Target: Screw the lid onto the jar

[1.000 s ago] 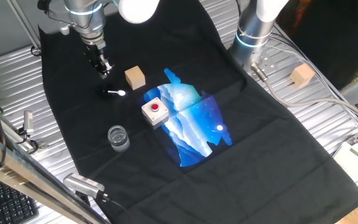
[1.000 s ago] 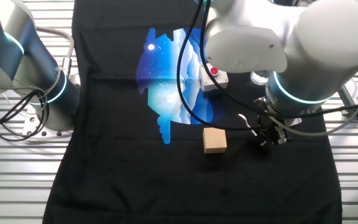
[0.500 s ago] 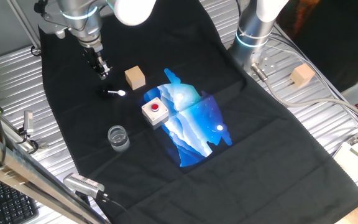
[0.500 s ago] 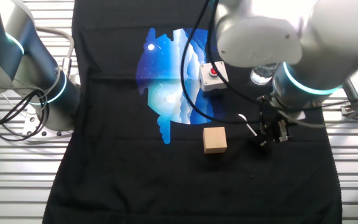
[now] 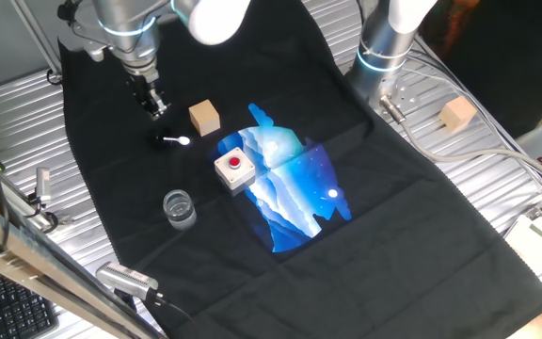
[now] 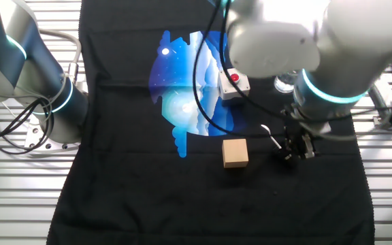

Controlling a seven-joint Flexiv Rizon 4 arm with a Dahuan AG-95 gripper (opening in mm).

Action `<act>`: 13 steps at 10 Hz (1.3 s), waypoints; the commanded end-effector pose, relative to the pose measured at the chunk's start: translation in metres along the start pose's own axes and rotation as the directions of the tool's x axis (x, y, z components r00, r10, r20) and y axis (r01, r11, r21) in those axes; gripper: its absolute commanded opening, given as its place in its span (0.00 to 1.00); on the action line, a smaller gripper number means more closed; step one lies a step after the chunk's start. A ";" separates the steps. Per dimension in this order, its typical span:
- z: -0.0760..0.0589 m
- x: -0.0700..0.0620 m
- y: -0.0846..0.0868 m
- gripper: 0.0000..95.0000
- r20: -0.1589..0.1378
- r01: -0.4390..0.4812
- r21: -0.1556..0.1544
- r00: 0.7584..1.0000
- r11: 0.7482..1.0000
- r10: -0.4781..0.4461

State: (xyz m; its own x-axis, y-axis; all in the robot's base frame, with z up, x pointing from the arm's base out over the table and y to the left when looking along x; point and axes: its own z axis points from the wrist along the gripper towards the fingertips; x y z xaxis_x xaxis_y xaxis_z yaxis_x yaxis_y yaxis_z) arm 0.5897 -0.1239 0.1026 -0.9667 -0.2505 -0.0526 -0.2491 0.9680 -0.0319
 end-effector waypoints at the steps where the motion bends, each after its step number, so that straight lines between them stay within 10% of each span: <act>1: 0.011 -0.006 -0.007 0.00 0.002 0.026 -0.023 1.000 0.999 -0.026; 13: 0.023 -0.032 -0.016 0.00 0.026 0.154 -0.050 0.988 0.987 -0.153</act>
State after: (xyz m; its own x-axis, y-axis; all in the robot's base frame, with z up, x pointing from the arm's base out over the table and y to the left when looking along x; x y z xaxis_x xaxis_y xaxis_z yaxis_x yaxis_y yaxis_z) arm 0.6265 -0.1323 0.0809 -0.9173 -0.3916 -0.0723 -0.3932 0.9194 0.0082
